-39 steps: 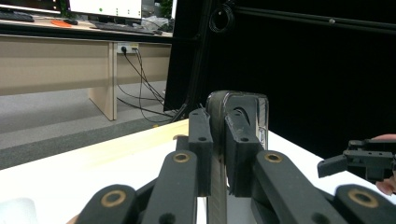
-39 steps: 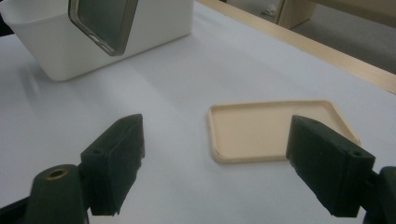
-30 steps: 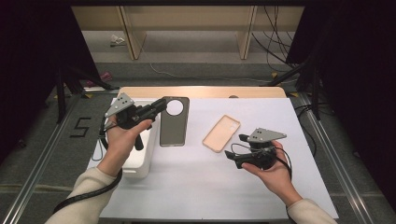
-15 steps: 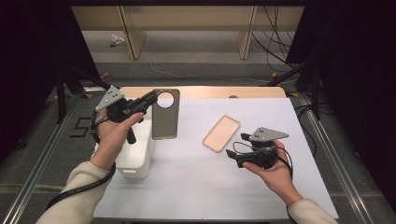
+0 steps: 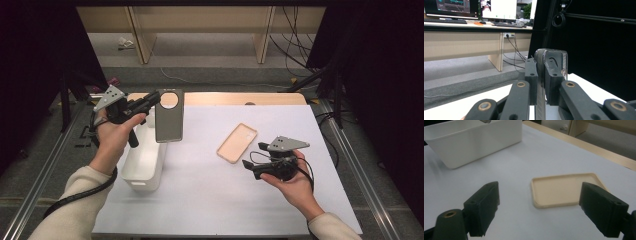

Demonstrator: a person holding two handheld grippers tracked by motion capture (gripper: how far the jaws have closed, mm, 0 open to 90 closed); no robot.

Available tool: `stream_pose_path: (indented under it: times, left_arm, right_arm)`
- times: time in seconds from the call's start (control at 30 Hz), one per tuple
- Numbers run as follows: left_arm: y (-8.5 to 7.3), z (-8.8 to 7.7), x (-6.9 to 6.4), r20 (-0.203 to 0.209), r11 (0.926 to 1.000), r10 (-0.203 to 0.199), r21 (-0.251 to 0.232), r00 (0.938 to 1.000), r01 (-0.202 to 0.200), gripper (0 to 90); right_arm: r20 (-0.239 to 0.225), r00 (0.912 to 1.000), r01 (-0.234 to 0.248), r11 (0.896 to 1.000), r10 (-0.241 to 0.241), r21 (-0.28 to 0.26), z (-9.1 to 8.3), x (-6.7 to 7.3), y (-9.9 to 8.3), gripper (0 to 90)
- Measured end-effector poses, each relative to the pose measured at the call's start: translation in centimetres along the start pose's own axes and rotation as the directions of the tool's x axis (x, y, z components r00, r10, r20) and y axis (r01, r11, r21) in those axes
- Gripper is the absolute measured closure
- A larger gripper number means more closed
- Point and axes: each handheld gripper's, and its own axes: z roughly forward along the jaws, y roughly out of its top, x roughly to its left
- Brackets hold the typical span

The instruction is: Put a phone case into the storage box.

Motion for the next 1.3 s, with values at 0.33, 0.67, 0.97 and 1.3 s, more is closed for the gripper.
stream_pose_path:
  times: [0.33,0.67,0.97,1.3]
  left_arm:
    - [0.2,-0.1,1.1,0.002,1.0,-0.004,-0.003,1.0,0.004,82.1]
    - [0.6,0.0,2.4,-0.004,1.0,0.0,0.002,1.0,0.0,82.1]
    - [0.9,0.3,3.3,-0.004,0.9998,0.011,0.014,0.9999,-0.011,82.1]
    - [1.1,0.6,4.0,-0.01,0.9997,0.012,0.02,0.9999,-0.012,82.1]
  right_arm:
    - [0.003,1.0,-0.002,1.0,0.002,-0.001,-0.1,0.0,0.0,17.4]
    - [0.007,1.0,-0.003,1.0,0.003,-0.001,-0.1,-0.1,0.0,17.4]
    - [0.008,1.0,-0.003,1.0,0.003,-0.001,0.0,-0.1,-0.1,17.4]
    - [0.01,0.9999,-0.004,1.0,0.004,0.0,-0.1,-0.1,-0.1,17.4]
